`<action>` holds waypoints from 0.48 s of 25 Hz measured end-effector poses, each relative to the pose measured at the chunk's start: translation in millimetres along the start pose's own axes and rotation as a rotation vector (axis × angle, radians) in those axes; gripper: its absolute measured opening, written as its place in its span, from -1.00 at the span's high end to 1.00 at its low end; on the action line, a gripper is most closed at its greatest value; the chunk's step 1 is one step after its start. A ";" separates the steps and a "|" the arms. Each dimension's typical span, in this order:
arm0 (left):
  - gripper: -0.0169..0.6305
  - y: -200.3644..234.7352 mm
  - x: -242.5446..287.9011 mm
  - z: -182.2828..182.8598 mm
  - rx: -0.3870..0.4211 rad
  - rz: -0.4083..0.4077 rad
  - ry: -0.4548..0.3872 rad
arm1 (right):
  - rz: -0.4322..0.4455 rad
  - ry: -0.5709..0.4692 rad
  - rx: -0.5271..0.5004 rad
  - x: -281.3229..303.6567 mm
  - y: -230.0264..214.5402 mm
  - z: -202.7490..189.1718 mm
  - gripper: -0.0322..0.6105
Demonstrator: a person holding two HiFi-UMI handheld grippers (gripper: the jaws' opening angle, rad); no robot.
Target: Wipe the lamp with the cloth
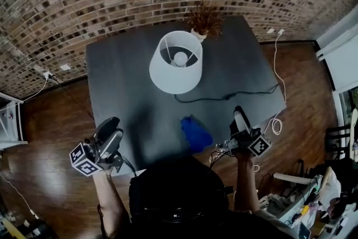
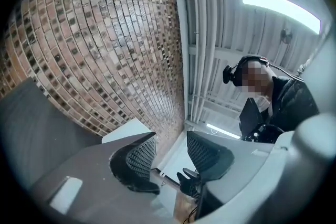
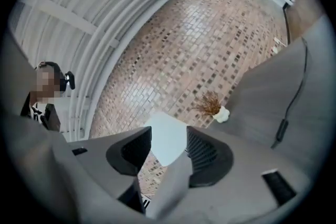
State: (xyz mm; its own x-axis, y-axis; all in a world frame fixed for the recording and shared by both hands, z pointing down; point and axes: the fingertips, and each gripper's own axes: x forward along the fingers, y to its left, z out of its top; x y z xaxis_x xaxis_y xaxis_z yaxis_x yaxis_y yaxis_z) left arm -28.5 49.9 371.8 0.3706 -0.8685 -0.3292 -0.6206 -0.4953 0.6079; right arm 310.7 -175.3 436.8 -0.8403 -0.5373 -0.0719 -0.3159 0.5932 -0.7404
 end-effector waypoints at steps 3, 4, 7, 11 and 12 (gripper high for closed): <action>0.41 0.5 4.6 -2.0 -0.001 -0.003 0.008 | 0.058 -0.012 -0.058 13.4 39.1 10.0 0.21; 0.41 0.2 6.7 -3.1 0.001 -0.006 0.014 | 0.071 0.001 -0.083 18.3 48.3 10.6 0.24; 0.41 -1.8 12.4 -8.0 0.010 -0.016 0.036 | 0.102 0.049 -0.165 31.1 69.9 8.4 0.24; 0.41 -3.2 16.8 -14.8 0.021 -0.016 0.057 | 0.109 0.103 -0.196 42.7 79.9 -1.0 0.24; 0.41 -3.8 17.4 -15.1 0.019 -0.018 0.055 | 0.110 0.112 -0.196 44.7 80.5 -4.3 0.24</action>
State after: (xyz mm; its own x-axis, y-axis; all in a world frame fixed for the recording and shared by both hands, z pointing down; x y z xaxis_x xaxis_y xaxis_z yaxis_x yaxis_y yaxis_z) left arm -9.3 37.0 374.7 0.4184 -0.8575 -0.2994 -0.6265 -0.5112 0.5884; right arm 245.9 -148.9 376.8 -0.9144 -0.3999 -0.0625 -0.2900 0.7551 -0.5880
